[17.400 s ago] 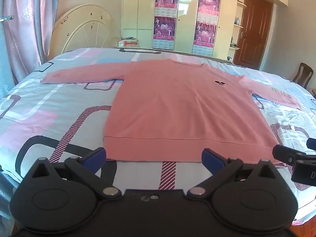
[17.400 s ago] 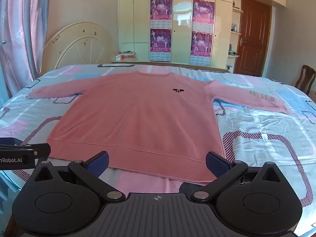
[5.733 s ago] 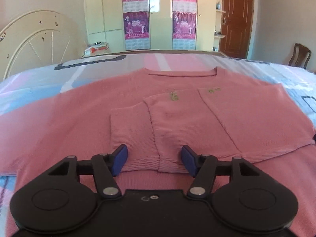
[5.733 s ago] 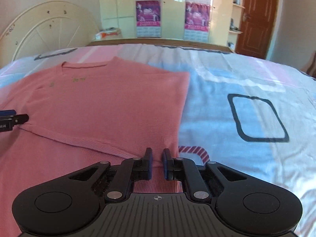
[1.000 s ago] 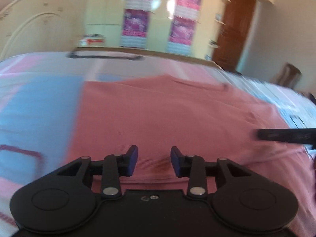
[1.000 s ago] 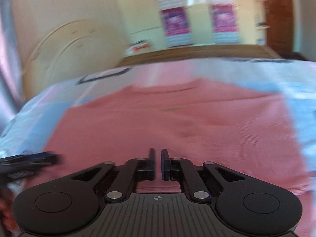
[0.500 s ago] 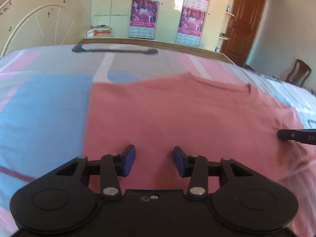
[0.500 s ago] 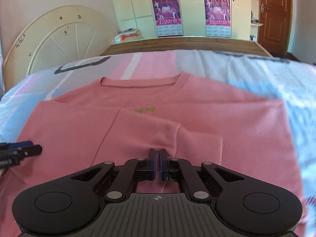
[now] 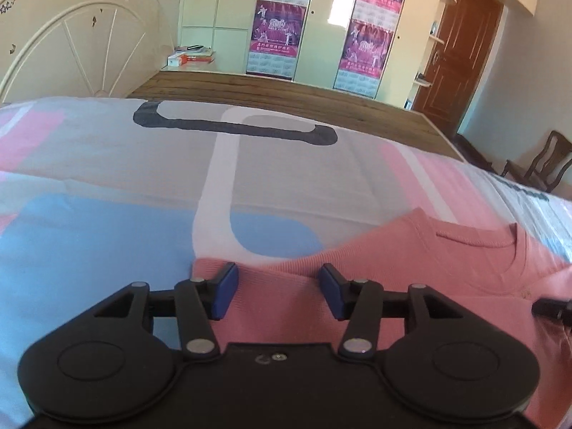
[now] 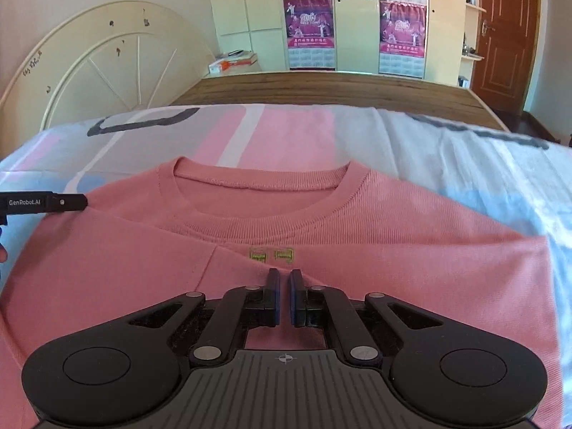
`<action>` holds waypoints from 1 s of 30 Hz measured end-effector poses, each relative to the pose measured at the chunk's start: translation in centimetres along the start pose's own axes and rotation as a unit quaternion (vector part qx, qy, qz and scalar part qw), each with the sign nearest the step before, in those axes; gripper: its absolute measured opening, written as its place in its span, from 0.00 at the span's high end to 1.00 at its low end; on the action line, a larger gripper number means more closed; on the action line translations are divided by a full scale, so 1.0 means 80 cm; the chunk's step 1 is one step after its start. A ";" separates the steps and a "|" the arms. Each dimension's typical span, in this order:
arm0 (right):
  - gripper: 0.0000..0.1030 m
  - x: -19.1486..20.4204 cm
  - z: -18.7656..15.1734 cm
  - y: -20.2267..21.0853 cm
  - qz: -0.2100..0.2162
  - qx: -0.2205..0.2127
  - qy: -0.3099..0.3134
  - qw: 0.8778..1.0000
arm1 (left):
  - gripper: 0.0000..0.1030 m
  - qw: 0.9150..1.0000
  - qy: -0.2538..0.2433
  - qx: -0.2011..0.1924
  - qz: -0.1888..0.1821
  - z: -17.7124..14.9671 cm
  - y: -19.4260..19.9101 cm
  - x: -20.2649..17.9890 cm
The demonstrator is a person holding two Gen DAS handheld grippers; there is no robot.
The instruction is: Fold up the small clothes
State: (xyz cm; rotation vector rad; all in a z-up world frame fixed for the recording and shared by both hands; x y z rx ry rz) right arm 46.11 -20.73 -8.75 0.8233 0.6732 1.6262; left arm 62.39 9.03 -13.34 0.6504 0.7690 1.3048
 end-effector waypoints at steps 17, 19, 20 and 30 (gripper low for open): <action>0.96 0.021 -0.012 0.021 0.021 0.009 0.000 1.000 | 0.41 0.998 -0.046 -0.037 0.018 -0.098 0.084 -0.023; 0.75 0.047 -0.022 0.039 0.037 -0.003 0.034 0.999 | 0.37 0.998 -0.053 -0.040 0.003 -0.109 0.098 -0.057; 0.63 0.061 -0.029 0.044 0.048 -0.003 0.041 0.998 | 0.37 0.998 -0.060 -0.036 0.001 -0.116 0.097 -0.072; 0.55 0.018 -0.084 0.070 -0.032 0.006 0.019 0.999 | 0.44 0.998 -0.049 -0.014 0.024 -0.168 0.114 -0.034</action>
Point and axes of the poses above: each gripper's, at about its wrist camera, not at the fingertips, and y roughly against the way its jaws point, x to its left, z to its top, the point moved 2 cm from there along -y, roughly the way its jaws point, and after that the axes turned 8 degrees about x, right-handed, at the moved point
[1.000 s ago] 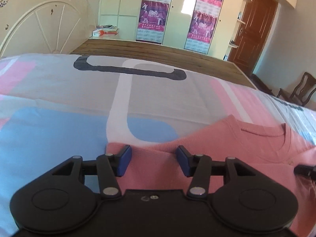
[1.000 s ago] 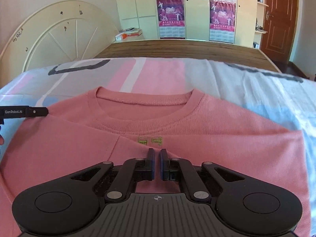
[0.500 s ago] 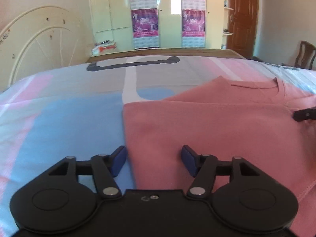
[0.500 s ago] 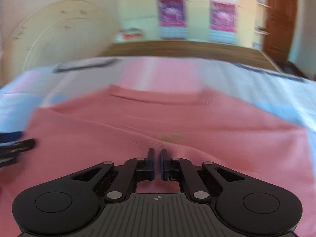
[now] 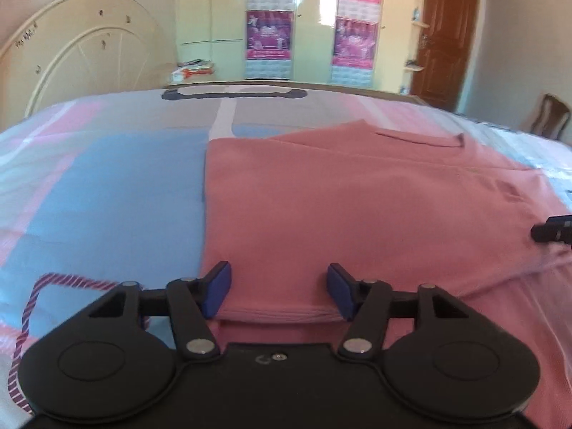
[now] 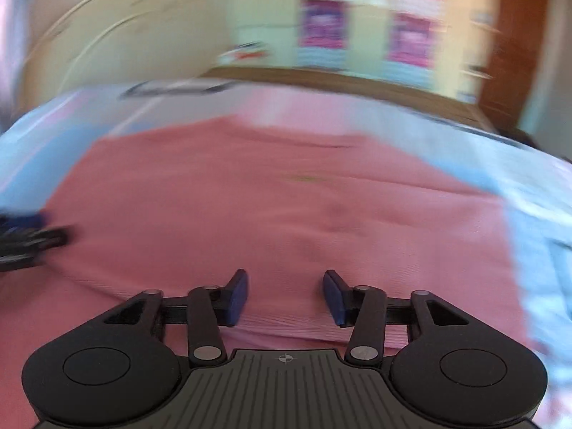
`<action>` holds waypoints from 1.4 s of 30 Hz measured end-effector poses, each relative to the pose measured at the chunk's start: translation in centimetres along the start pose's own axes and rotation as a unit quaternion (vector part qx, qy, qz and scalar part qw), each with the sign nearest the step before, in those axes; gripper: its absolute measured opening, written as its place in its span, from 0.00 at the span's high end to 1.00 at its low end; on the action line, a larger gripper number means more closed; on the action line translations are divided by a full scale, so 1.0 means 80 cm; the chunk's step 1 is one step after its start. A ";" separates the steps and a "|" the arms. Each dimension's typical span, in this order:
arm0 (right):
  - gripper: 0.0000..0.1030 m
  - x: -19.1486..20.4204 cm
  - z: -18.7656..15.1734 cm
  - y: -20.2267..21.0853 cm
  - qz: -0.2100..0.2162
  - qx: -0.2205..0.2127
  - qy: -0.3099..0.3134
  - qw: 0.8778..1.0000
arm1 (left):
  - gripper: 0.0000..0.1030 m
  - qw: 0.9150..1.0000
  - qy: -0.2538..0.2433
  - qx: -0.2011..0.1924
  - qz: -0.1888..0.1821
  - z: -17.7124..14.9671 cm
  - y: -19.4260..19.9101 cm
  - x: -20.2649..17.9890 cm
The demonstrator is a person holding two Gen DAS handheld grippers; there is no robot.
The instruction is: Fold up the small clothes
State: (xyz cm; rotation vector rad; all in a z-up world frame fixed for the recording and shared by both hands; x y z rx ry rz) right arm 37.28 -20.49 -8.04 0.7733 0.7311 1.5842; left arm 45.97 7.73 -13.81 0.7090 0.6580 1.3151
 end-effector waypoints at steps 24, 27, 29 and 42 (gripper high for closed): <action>0.57 -0.017 -0.041 0.075 0.022 -0.011 -0.027 0.999 | 0.43 0.997 -0.052 -0.002 0.062 -0.018 0.073 -0.046; 0.57 -0.016 -0.063 0.106 0.032 -0.018 -0.023 0.999 | 0.43 0.997 -0.053 -0.004 0.064 -0.036 0.096 -0.057; 0.57 -0.020 -0.083 0.130 0.038 -0.025 -0.024 0.999 | 0.43 0.997 -0.049 -0.002 0.065 -0.053 0.114 -0.062; 0.57 -0.108 -0.273 0.256 0.044 0.006 -0.113 0.993 | 0.52 0.994 0.096 0.050 -0.020 -0.224 0.225 0.028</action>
Point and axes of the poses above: each gripper's, at about its wrist camera, not at the fingertips, and y roughly against the way its jaws point, x to its left, z to its top, the point moved 2 cm from there along -y, roughly the way its jaws point, and after that the axes turned 8 degrees about x, right-handed, at the moved point
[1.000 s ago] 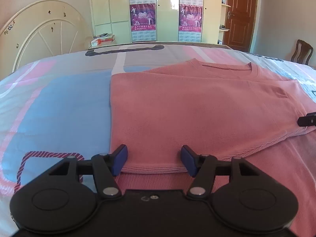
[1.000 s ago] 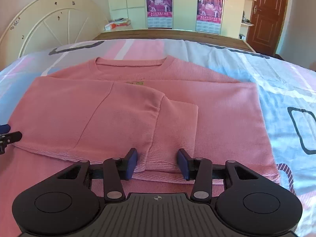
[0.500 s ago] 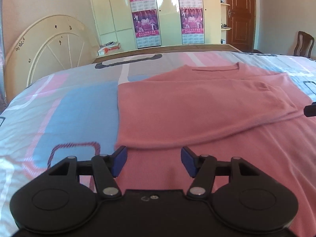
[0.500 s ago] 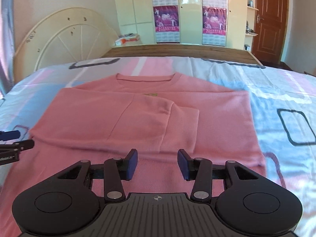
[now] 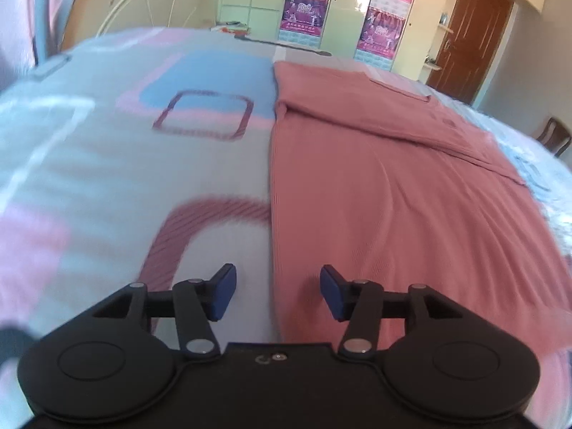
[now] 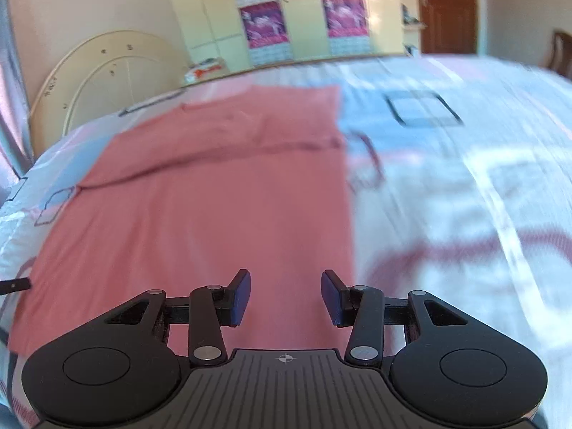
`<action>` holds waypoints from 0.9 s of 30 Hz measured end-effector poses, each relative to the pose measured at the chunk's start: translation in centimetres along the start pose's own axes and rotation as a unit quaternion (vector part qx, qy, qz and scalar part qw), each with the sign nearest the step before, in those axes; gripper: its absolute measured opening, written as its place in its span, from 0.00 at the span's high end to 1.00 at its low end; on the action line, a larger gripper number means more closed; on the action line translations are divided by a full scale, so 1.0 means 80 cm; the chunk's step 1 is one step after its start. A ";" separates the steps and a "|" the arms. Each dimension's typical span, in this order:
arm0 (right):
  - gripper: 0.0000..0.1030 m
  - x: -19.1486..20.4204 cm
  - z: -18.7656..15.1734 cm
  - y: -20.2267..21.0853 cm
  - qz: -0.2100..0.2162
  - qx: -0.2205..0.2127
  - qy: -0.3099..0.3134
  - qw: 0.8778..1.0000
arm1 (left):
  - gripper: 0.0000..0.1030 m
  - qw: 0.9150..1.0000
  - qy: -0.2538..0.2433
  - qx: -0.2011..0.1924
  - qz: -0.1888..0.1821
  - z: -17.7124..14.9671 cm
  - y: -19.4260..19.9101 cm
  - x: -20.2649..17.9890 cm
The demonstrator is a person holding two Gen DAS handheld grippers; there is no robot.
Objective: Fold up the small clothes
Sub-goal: 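Open both grippers and lift them off the folded sweater, then grasp the sweater hem with both grippers and lift it toward the collar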
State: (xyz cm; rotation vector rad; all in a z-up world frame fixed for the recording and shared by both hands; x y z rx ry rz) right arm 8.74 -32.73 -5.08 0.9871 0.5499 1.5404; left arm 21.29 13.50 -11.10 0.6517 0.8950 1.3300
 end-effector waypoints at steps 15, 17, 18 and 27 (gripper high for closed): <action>0.57 -0.079 -0.084 0.023 0.150 0.019 -0.194 0.969 | 0.61 0.968 0.137 0.035 -0.209 -0.050 -0.008 0.027; 0.57 -0.089 -0.080 0.023 0.168 0.014 -0.217 0.961 | 0.62 0.966 0.142 0.031 -0.216 -0.049 -0.014 0.031; 0.57 -0.092 -0.076 0.020 0.168 0.014 -0.219 0.961 | 0.63 0.965 0.147 0.029 -0.217 -0.047 -0.019 0.032; 0.57 -0.096 -0.055 -0.005 0.197 0.022 -0.219 0.955 | 0.67 0.961 0.149 0.028 -0.230 -0.013 -0.050 0.024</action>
Point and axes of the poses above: each gripper's, at about its wrist camera, not at the fingertips, and y roughly against the way its jaws point, x to its left, z to its top, the point moved 2 cm from there along -y, roughly the way its jaws point, and after that the axes turned 8 degrees about x, right-handed, at the moved point
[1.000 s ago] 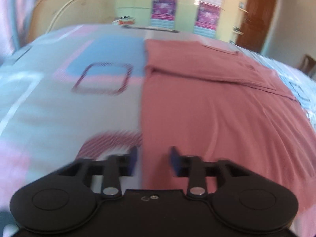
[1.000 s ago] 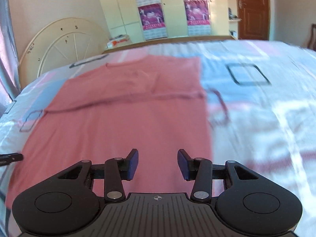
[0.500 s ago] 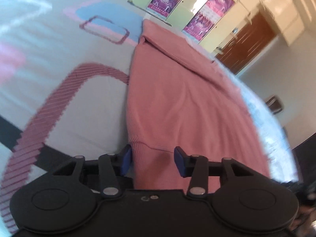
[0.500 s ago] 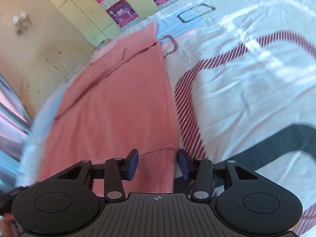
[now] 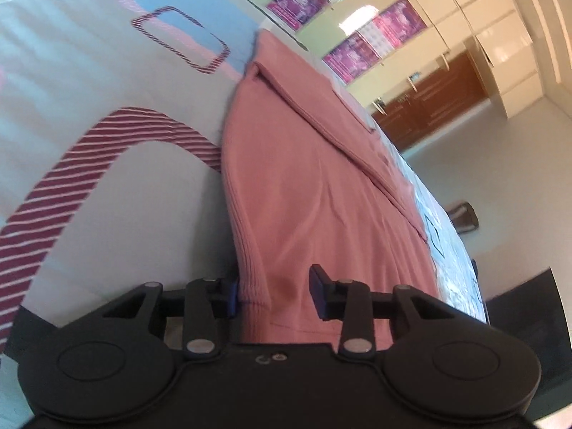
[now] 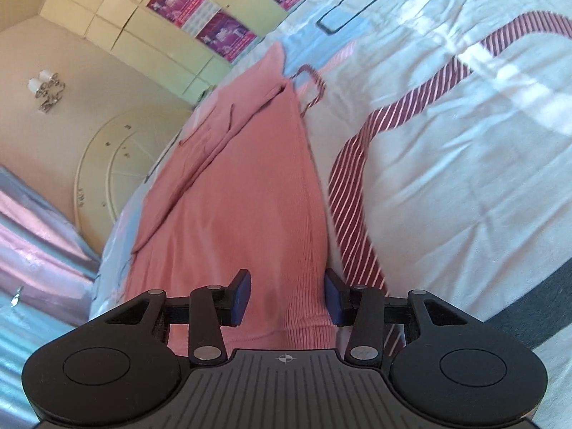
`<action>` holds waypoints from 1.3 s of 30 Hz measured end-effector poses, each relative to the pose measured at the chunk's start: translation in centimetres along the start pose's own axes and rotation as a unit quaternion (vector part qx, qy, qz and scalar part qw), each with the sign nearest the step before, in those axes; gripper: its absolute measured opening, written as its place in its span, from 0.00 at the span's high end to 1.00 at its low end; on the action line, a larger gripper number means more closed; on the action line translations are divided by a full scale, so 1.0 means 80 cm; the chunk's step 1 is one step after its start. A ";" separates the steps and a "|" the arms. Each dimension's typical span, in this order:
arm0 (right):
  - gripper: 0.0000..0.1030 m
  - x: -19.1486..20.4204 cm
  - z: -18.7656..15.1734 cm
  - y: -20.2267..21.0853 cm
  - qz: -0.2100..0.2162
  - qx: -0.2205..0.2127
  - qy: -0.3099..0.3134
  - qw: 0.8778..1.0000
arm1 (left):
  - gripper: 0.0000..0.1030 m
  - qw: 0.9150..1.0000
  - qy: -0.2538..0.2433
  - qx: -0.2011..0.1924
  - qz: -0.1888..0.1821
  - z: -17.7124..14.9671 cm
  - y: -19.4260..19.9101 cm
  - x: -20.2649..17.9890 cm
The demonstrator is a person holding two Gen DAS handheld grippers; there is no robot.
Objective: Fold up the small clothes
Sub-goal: 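Grasp the sweater hem with both grippers and lift it toward the collar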
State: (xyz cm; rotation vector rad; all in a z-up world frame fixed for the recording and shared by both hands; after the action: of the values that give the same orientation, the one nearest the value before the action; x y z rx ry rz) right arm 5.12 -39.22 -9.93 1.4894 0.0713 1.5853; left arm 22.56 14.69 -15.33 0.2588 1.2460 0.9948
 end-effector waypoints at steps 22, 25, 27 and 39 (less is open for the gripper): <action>0.94 -0.004 -0.020 0.051 0.010 0.004 0.065 0.998 | 0.95 0.998 0.004 -0.039 0.053 -0.029 0.022 -0.009; 0.94 0.015 -0.010 0.064 0.017 -0.009 0.086 0.996 | 0.95 0.997 0.009 -0.073 0.028 -0.022 0.035 -0.025; 0.94 0.035 0.005 0.067 0.023 -0.023 0.098 0.995 | 0.95 0.995 0.002 -0.096 0.013 -0.005 0.041 -0.039; 0.94 0.159 0.189 0.022 0.016 -0.097 0.138 0.985 | 0.95 0.989 -0.030 -0.146 -0.016 0.189 0.018 -0.117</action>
State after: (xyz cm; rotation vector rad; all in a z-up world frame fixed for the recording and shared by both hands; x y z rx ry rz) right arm 18.48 -40.08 4.71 1.1194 0.0487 1.7640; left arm 35.23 13.63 -2.77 0.0403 1.0314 1.1192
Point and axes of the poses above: each gripper's, at about its wrist camera, not at the fingertips, and y roughly against the way its jaws point, x to its left, z to its top, the point moved 2 cm from there along -y, roughly the way its jaws point, and after that the axes turned 8 degrees about x, right-handed, at the moved point
